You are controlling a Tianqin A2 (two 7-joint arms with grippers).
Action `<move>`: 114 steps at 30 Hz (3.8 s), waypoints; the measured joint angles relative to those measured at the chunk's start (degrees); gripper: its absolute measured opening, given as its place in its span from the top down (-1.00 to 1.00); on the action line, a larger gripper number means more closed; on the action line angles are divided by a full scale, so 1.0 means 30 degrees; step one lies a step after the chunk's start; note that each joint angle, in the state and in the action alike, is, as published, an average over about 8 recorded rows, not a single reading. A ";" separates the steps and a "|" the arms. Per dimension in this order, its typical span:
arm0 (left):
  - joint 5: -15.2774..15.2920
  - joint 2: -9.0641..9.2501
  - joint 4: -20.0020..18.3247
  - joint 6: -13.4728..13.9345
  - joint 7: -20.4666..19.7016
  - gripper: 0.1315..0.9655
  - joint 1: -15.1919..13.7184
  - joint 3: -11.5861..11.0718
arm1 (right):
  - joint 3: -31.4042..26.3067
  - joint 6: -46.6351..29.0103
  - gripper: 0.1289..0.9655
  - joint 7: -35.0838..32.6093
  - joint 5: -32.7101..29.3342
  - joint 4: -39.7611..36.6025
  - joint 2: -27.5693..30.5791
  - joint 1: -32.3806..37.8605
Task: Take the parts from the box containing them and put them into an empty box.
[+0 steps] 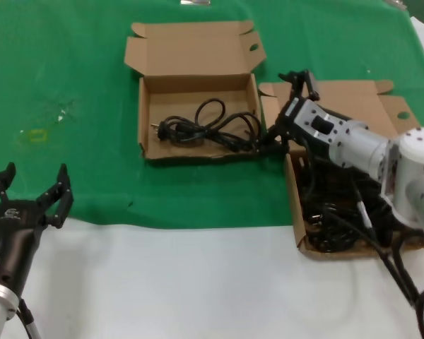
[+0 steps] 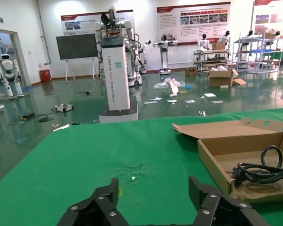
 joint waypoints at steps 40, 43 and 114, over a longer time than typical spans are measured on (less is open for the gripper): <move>-0.0004 0.0000 0.0000 0.0000 0.0004 -0.99 0.0000 -0.0001 | 0.1808 0.7731 -1.00 1.1386 0.1420 1.6074 0.1994 -1.3618; -0.0004 0.0000 0.0000 0.0000 0.0004 -1.00 0.0000 -0.0001 | 0.1943 0.8311 -1.00 1.2240 0.1527 1.7281 0.2144 -1.4626; -0.0004 0.0000 0.0000 0.0000 0.0005 -1.00 0.0000 -0.0001 | 0.2333 0.9977 -1.00 1.4708 0.1833 2.0741 0.2574 -1.7554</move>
